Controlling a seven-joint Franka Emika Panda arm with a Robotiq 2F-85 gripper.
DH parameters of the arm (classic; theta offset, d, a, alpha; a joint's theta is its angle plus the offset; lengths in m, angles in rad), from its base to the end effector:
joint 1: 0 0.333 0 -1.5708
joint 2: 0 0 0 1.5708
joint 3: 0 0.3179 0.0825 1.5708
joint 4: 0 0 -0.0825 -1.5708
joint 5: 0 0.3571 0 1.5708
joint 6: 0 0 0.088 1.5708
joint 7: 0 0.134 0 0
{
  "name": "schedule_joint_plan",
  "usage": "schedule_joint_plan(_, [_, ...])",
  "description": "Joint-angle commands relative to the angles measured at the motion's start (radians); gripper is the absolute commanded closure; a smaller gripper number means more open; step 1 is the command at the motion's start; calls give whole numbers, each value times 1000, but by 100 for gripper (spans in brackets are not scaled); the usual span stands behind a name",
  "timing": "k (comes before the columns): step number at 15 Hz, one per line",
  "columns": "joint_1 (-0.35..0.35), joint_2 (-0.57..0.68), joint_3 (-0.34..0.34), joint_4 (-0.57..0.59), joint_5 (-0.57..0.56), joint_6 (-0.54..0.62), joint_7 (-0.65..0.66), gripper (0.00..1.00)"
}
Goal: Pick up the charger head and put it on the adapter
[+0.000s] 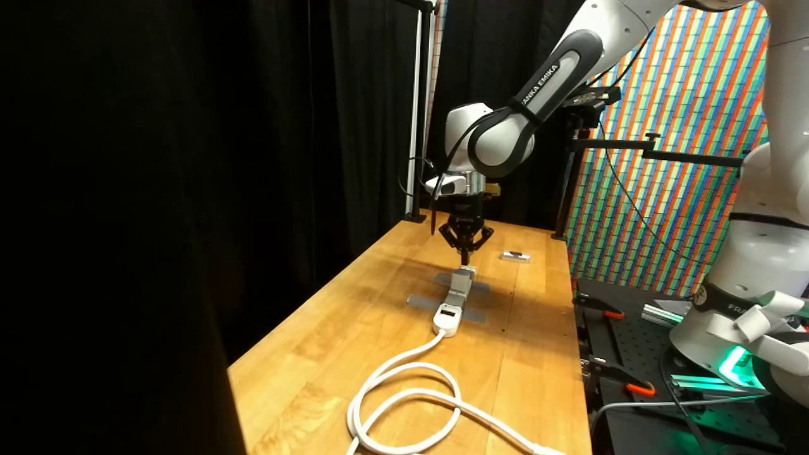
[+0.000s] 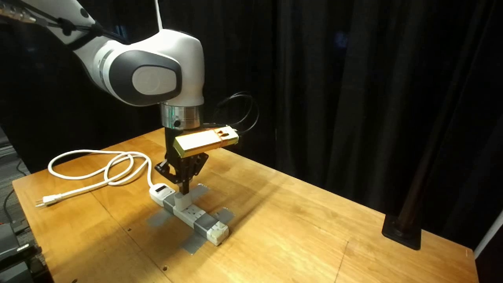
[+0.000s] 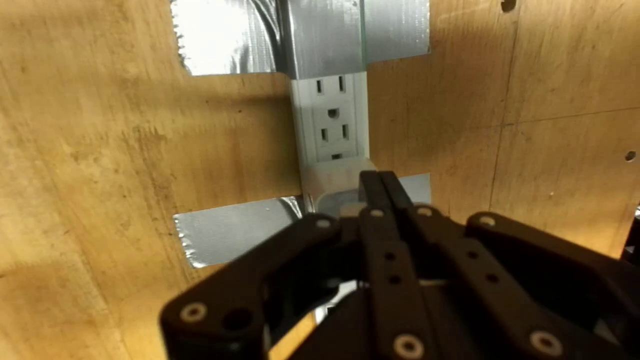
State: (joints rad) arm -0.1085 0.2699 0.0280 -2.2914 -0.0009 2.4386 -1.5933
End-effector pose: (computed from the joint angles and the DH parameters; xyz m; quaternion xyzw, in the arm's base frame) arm 0.4984 -0.0399 0.2203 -0.7259 -0.6851 0.0384 0.0478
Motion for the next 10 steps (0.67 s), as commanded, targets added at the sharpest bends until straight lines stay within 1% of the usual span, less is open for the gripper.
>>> schedule_joint_plan(1, [-4,0,15,14,7,-39,-29,93])
schedule_joint_plan(2, [-9,5,21,15,18,-41,-46,93])
schedule_joint_plan(3, [-13,11,27,17,29,-39,-66,91])
schedule_joint_plan(4, [-16,16,31,18,40,-36,-80,92])
schedule_joint_plan(5, [-19,22,35,19,50,-32,-98,91])
schedule_joint_plan(10, [-35,37,46,15,106,-1,-185,93])
